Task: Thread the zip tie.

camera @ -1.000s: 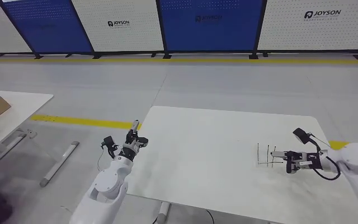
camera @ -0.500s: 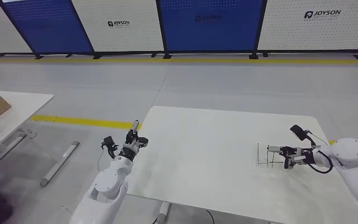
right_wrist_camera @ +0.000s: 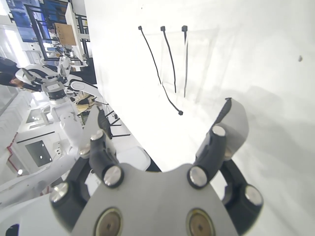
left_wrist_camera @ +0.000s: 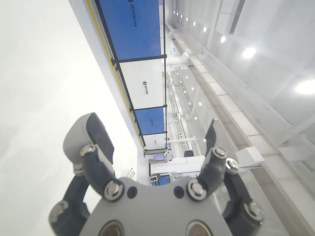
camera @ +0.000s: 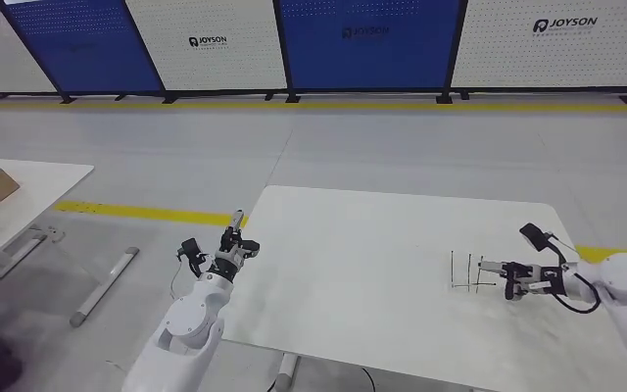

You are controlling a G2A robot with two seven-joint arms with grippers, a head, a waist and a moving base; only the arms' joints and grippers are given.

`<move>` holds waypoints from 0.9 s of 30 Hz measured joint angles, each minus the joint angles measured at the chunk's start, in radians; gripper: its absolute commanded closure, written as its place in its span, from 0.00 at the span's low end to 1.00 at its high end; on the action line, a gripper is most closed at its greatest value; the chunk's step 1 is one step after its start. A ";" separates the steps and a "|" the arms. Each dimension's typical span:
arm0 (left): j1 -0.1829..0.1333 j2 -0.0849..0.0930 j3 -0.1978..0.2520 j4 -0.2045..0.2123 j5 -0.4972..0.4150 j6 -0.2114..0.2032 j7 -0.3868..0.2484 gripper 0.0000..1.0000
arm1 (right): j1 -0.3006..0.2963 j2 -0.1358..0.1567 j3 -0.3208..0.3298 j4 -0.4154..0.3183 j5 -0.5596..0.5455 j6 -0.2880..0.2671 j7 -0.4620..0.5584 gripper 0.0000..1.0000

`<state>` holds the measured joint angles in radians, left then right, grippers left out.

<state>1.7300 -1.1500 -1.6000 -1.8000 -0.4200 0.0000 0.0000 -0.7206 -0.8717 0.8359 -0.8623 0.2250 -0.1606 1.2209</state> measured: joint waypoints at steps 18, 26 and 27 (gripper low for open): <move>0.000 0.000 0.000 0.000 0.000 0.000 0.000 0.00 | 0.001 -0.018 0.005 0.047 -0.013 0.023 0.027 0.62; 0.000 0.000 0.000 0.000 0.000 0.000 0.000 0.00 | 0.008 -0.028 0.007 0.084 -0.016 0.017 0.031 0.62; 0.000 0.000 0.000 0.000 0.000 0.000 0.000 0.00 | 0.009 -0.029 0.008 0.088 -0.017 0.015 0.032 0.67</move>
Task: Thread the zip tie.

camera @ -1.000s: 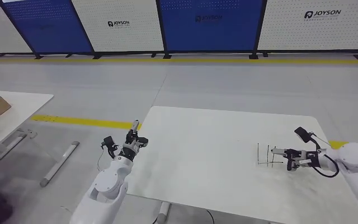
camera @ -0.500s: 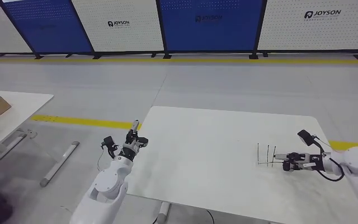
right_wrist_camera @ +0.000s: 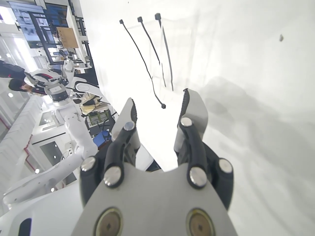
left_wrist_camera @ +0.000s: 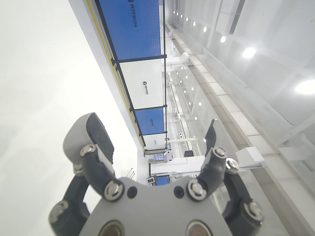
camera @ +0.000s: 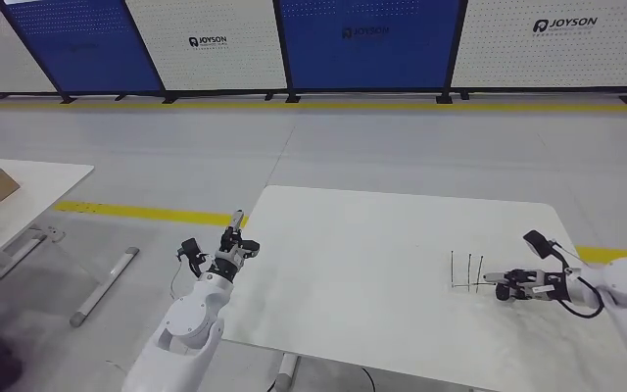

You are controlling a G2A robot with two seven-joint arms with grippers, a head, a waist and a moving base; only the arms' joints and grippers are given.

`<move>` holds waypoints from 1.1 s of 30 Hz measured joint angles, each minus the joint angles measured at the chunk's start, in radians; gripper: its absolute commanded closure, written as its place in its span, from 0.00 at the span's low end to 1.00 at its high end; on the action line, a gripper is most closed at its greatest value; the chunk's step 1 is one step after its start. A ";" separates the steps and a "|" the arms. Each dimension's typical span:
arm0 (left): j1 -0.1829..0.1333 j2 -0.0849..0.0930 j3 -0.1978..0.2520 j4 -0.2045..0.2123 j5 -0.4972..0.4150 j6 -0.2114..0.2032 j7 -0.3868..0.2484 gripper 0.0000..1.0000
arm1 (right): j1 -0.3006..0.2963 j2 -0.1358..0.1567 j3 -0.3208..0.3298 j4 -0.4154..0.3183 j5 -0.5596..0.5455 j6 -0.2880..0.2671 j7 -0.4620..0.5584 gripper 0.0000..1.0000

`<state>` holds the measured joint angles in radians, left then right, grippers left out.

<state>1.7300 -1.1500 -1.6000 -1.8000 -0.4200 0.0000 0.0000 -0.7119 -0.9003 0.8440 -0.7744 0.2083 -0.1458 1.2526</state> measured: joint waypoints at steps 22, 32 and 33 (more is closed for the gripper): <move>0.000 0.000 0.000 0.000 0.000 0.000 0.000 0.00 | -0.004 -0.006 0.028 0.009 -0.022 -0.003 0.012 0.83; 0.000 0.000 0.000 0.000 0.000 0.000 0.000 0.00 | -0.006 -0.008 0.041 0.005 -0.027 -0.006 0.030 1.00; 0.000 0.000 0.000 0.000 0.000 0.000 0.000 0.00 | -0.005 -0.007 0.044 0.008 -0.026 -0.009 0.036 1.00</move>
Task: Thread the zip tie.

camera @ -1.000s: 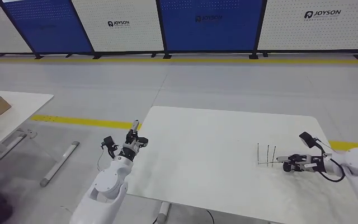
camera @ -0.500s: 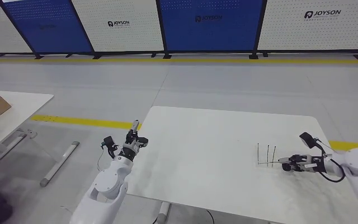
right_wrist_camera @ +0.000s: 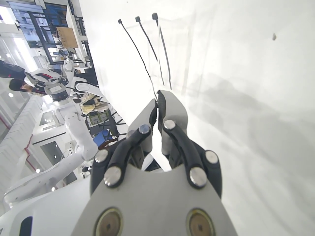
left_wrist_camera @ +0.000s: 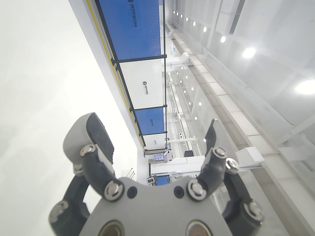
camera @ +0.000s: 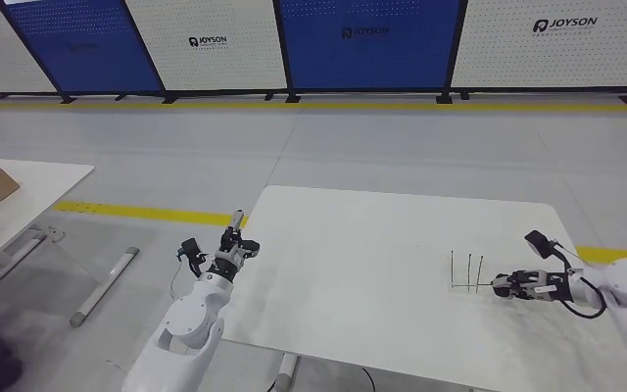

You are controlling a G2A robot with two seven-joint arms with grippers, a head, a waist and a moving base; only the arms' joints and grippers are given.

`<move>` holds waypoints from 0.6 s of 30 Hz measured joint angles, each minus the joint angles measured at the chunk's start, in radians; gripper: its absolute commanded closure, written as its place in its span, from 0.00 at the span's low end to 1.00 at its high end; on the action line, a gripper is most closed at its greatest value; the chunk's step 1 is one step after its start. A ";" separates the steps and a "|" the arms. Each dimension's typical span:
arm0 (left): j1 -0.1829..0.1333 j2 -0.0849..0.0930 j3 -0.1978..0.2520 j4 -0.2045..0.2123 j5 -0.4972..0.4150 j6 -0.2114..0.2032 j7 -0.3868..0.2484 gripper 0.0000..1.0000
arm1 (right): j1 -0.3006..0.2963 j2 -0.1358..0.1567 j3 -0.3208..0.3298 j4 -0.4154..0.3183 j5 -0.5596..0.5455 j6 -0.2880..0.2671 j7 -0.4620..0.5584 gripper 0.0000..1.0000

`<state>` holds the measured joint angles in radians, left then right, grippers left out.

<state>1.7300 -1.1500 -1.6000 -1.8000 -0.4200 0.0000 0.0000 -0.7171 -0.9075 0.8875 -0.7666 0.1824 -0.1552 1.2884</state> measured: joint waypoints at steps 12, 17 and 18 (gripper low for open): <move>0.000 0.000 0.000 0.000 0.000 0.000 0.000 0.00 | -0.022 0.017 0.074 0.013 0.079 -0.100 0.020 1.00; 0.000 0.000 0.000 0.000 0.000 0.000 0.000 0.00 | -0.077 0.035 0.161 -0.018 0.219 -0.189 0.047 1.00; 0.000 0.000 0.000 0.000 0.000 0.000 0.000 0.00 | -0.096 0.042 0.187 -0.052 0.247 -0.188 0.068 1.00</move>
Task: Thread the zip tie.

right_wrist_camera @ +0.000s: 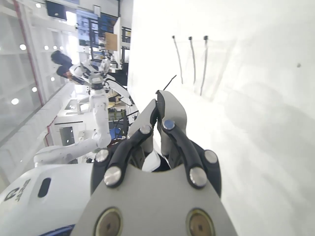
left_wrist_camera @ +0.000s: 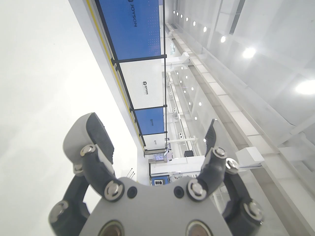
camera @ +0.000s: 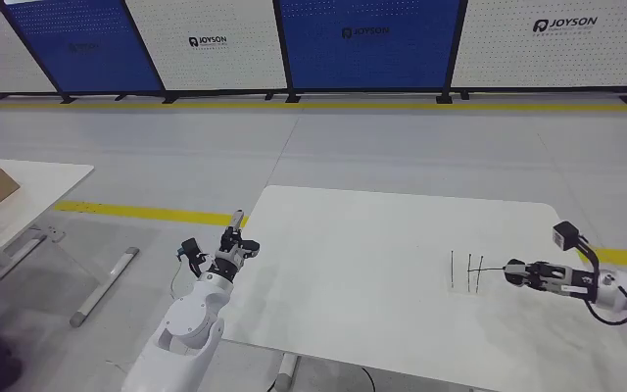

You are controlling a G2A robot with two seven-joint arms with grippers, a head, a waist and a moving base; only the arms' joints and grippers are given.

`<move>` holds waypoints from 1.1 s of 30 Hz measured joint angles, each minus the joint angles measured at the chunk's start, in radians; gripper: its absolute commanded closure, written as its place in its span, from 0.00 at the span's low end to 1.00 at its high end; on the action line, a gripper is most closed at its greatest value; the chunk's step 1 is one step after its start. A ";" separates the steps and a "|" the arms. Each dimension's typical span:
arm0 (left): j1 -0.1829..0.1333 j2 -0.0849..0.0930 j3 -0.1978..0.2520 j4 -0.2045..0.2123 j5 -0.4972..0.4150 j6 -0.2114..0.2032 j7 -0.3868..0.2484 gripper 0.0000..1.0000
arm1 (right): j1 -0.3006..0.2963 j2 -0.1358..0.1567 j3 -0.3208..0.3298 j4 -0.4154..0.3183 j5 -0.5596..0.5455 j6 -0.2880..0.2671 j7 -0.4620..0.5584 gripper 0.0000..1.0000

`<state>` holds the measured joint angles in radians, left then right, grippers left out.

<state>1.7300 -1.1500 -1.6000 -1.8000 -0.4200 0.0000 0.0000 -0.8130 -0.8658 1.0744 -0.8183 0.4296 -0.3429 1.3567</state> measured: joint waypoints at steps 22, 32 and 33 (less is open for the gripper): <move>0.000 0.000 0.000 0.000 0.000 0.000 0.000 0.00 | -0.172 -0.023 0.019 -0.365 0.190 0.003 -0.107 1.00; 0.000 0.000 0.000 0.000 0.000 0.000 0.000 0.00 | -0.171 -0.046 -0.032 -0.428 0.145 0.003 -0.138 1.00; 0.000 0.000 0.000 0.000 0.000 0.000 0.000 0.00 | -0.171 -0.046 -0.032 -0.428 0.145 0.003 -0.138 1.00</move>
<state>1.7299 -1.1500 -1.6000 -1.8001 -0.4200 0.0000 0.0000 -0.9835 -0.9119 1.0426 -1.2464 0.5746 -0.3394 1.2187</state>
